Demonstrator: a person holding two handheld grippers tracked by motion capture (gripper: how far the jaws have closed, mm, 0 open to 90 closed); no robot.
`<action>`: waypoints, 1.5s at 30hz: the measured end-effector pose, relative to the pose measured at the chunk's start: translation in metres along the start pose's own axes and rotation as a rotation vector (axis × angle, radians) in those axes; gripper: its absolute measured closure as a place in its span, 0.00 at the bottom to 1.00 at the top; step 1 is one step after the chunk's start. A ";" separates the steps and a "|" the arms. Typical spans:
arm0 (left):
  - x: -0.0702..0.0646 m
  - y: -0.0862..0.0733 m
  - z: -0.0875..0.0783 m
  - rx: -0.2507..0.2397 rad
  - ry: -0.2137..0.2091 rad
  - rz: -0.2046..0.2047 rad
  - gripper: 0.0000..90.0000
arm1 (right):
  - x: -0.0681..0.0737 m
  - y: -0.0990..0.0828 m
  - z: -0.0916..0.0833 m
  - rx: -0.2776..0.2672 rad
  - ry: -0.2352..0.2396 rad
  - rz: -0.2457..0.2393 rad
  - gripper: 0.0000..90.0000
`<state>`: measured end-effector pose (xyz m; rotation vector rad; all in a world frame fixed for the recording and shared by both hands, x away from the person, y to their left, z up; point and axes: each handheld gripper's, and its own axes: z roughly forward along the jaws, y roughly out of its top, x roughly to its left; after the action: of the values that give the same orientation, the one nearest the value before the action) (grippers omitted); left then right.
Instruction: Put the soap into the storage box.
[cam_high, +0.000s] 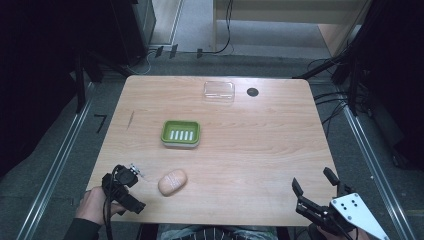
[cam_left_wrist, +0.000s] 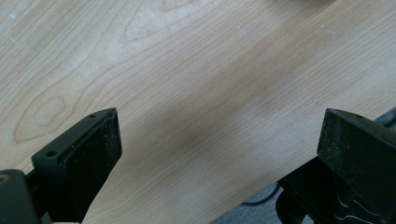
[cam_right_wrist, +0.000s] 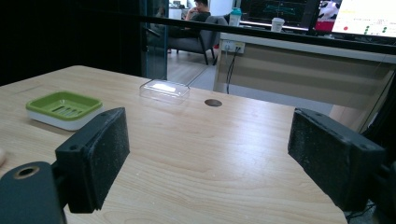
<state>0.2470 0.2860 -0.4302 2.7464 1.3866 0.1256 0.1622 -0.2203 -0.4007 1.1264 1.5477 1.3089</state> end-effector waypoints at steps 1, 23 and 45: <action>0.000 0.000 0.000 0.001 -0.001 0.002 0.00 | 0.000 0.000 0.000 -0.001 0.000 -0.001 0.15; -0.015 0.017 -0.005 -0.064 -0.028 0.046 0.00 | -0.002 -0.001 0.001 0.002 -0.003 -0.001 0.15; -0.035 0.056 -0.006 -0.097 -0.055 0.142 0.00 | -0.001 -0.001 0.001 0.009 -0.003 0.007 0.15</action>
<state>0.2711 0.2247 -0.4210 2.7438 1.1411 0.1200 0.1637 -0.2209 -0.4014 1.1401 1.5506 1.3059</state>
